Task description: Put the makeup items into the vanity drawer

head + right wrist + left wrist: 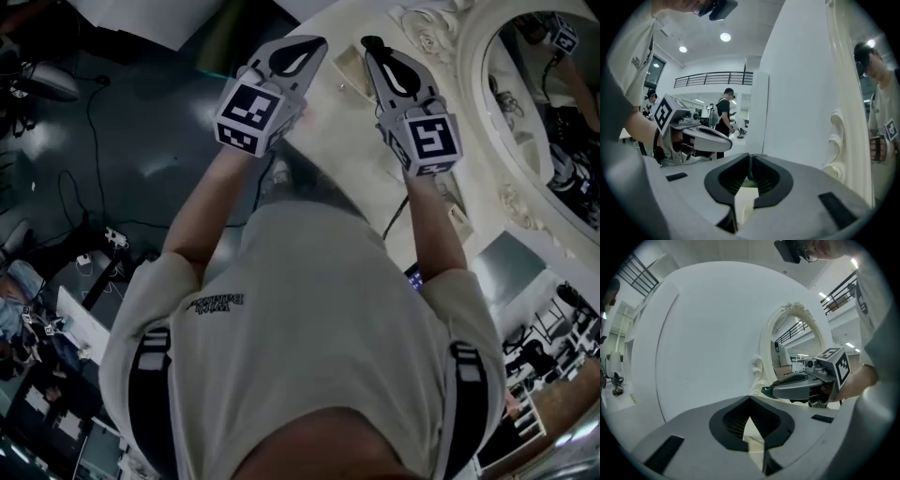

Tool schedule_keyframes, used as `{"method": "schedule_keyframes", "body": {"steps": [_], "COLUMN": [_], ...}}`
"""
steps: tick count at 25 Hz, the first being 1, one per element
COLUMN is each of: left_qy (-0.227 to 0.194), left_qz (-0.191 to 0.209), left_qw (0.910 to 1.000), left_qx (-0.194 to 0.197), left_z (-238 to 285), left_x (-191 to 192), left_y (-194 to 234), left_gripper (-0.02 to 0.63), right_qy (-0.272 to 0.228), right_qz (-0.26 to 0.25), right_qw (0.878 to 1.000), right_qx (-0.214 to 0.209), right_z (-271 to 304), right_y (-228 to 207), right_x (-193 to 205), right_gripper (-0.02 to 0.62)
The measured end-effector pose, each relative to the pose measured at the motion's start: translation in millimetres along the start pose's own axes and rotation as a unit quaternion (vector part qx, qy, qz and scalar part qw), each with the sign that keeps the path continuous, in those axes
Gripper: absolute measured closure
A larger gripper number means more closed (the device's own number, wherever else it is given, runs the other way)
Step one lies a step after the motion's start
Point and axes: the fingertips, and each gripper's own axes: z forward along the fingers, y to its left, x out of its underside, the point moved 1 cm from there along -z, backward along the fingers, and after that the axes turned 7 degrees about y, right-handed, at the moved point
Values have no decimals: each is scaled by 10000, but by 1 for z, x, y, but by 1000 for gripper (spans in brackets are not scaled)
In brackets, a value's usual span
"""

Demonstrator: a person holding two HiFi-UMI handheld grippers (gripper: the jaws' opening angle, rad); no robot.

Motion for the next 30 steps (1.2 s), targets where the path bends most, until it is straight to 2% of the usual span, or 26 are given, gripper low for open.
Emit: {"method": "schedule_keyframes", "body": {"steps": [3,6,17,23,30], "left_qy": [369,734,1561,1818,1956], "left_qz": [248,295,-144,-334,-456], "left_qw": [9990,9969,9873,9824,9789], "left_qx": [-105,-7,254,280,370], "left_z": [25,50,85,90,86], "left_x": [29,63,151,180,191], "left_y": [6,6,8,11,6], "left_gripper": [592,592,592,592,592], "right_qy": [352,711,1737,2117,2338], "right_qz": [211,445,649,791,821], "right_qw": [9991,9964,9818,9731,9672], "right_qx": [-47,-131,-414,-444,-551], "right_z": [24,45,89,101,103], "right_y": [-4,-7,7,8,13], "right_x": [33,69,148,175,187], "right_gripper": [568,568,566,532,474]}}
